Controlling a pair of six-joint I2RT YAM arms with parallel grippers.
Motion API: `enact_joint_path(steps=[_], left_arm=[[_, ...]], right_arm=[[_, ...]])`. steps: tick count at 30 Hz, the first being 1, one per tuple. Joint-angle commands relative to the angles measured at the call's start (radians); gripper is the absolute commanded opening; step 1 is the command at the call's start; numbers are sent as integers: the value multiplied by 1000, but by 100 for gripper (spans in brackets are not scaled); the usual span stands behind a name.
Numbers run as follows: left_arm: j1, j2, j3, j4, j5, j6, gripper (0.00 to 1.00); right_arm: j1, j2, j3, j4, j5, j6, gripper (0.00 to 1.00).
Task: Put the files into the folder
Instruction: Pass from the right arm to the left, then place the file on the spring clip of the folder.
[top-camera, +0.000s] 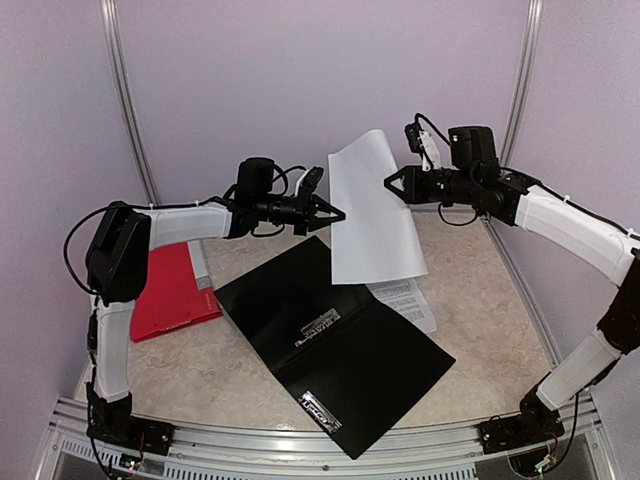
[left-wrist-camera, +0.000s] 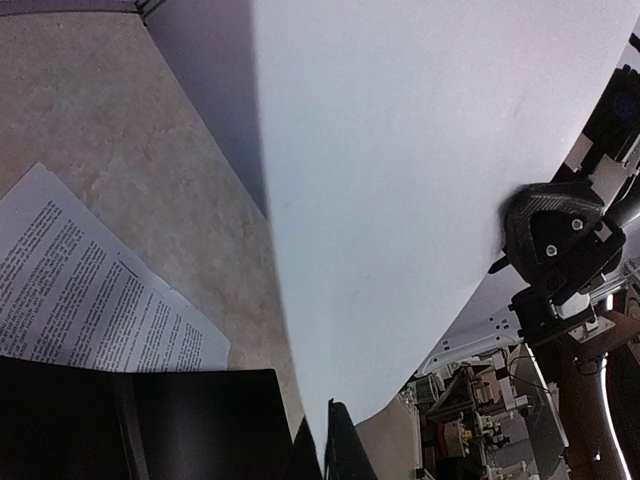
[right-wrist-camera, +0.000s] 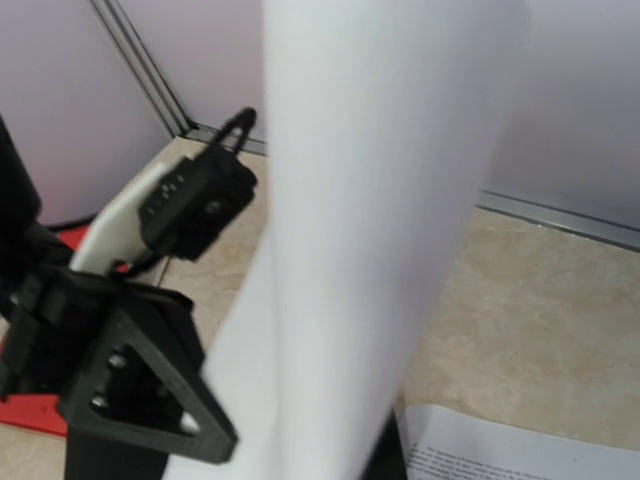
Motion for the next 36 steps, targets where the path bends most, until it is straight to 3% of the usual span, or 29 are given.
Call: enact_joint_path(steps=[1, 5, 9, 14, 20, 28, 36], left_arm=[[9, -66, -10, -29, 0, 36, 0], [9, -90, 1, -157, -21, 106, 0], [9, -155, 34, -478, -137, 297, 0], [8, -255, 13, -761, -290, 453, 0], [8, -327, 65, -1089, -470, 572, 0], [7, -325, 221, -1464, -553, 717, 0], [-48, -317, 330, -1725, -613, 790, 0]], right_arm=[[7, 23, -8, -25, 11, -10, 15], [8, 29, 1, -47, 40, -23, 36], [7, 40, 44, -123, 107, -54, 61], [7, 46, 42, -170, 159, -89, 81], [7, 53, 4, -175, 183, -113, 86], [7, 42, -122, -83, 178, -119, 86], [7, 62, -216, 28, 124, -119, 86]])
